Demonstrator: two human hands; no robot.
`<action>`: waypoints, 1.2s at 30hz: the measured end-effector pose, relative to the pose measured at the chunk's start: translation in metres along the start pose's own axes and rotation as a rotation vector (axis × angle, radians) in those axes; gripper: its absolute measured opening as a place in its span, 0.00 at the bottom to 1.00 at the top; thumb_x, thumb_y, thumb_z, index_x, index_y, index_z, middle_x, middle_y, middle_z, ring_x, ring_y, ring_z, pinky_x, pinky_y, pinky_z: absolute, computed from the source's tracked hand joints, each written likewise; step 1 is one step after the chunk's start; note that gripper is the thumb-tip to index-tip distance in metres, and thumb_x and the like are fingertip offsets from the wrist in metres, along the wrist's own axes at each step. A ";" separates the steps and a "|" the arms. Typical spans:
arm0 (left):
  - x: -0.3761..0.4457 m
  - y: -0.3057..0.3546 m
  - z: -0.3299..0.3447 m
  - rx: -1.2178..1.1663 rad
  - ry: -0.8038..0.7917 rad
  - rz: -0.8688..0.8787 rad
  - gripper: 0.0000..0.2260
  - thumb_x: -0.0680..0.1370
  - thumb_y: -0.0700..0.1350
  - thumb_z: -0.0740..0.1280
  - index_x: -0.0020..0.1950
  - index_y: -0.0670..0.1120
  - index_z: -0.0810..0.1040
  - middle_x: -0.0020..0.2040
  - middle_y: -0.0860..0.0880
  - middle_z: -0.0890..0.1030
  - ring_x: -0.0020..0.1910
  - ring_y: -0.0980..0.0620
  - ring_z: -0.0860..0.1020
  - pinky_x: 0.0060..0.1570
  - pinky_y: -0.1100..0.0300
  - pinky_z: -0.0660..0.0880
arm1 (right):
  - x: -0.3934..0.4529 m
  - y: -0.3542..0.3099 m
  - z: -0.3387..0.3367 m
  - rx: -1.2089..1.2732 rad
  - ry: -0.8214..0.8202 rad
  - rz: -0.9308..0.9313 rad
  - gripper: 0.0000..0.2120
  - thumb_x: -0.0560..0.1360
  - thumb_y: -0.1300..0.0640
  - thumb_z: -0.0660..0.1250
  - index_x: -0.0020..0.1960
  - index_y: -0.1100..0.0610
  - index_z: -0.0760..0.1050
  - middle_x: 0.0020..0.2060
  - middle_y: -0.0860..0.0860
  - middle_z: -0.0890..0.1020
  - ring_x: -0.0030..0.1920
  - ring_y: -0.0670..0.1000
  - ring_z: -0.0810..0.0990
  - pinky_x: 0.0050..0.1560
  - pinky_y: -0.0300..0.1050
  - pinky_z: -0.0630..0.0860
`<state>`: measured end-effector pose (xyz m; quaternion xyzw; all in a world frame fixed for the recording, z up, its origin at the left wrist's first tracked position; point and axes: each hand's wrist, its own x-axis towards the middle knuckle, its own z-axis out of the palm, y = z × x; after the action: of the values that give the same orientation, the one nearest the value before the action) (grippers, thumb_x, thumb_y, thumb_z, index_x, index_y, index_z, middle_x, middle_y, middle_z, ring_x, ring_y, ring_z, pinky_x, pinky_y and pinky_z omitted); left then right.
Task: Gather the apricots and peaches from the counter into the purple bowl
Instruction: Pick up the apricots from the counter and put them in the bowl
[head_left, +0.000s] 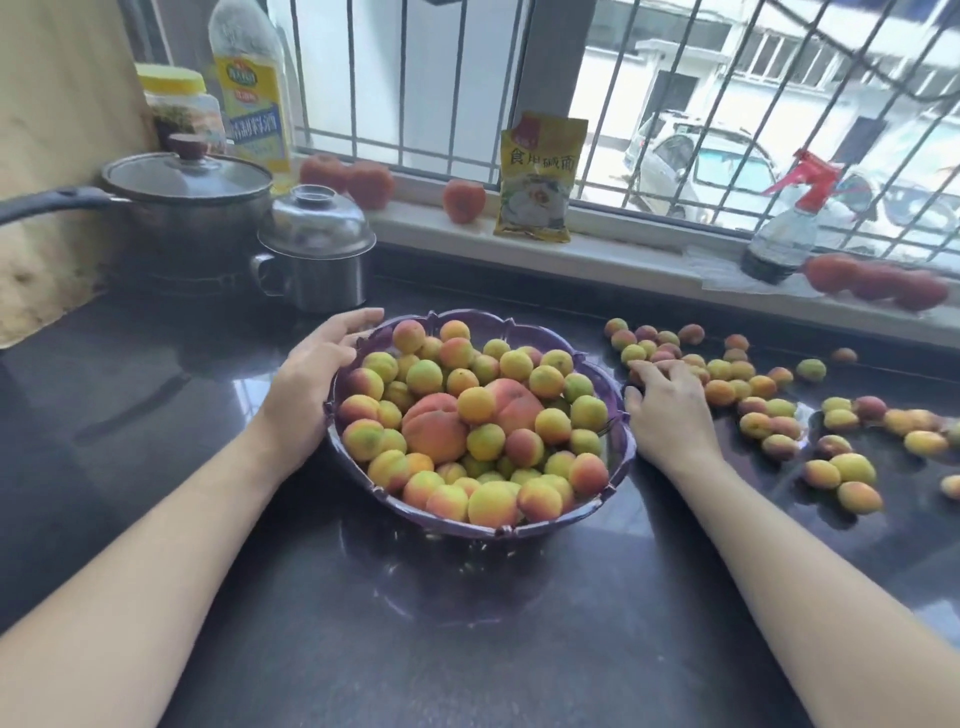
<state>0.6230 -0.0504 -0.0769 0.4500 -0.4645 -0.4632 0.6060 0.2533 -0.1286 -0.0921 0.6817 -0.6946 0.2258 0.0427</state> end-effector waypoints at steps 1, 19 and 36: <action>-0.003 0.001 0.001 -0.003 -0.005 -0.001 0.23 0.75 0.43 0.59 0.68 0.45 0.80 0.62 0.43 0.86 0.63 0.44 0.84 0.62 0.49 0.81 | 0.001 -0.001 -0.001 0.003 -0.009 0.020 0.20 0.81 0.54 0.61 0.72 0.55 0.73 0.65 0.61 0.74 0.65 0.63 0.71 0.69 0.59 0.68; -0.119 0.019 0.094 0.330 0.511 0.064 0.27 0.79 0.44 0.52 0.78 0.58 0.70 0.75 0.54 0.70 0.72 0.59 0.69 0.76 0.58 0.63 | -0.013 0.011 -0.045 0.639 -0.029 0.082 0.11 0.82 0.57 0.66 0.63 0.57 0.78 0.53 0.56 0.83 0.52 0.58 0.81 0.52 0.46 0.78; -0.125 0.030 0.075 0.199 0.611 -0.015 0.19 0.74 0.52 0.60 0.65 0.60 0.74 0.63 0.50 0.77 0.57 0.52 0.80 0.69 0.41 0.75 | -0.066 -0.092 -0.117 0.138 -0.405 -0.531 0.11 0.75 0.53 0.70 0.57 0.51 0.78 0.49 0.47 0.79 0.52 0.51 0.75 0.53 0.49 0.75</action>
<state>0.5361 0.0681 -0.0537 0.6288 -0.3009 -0.2633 0.6669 0.3180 -0.0209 0.0117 0.8710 -0.4705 0.1134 -0.0852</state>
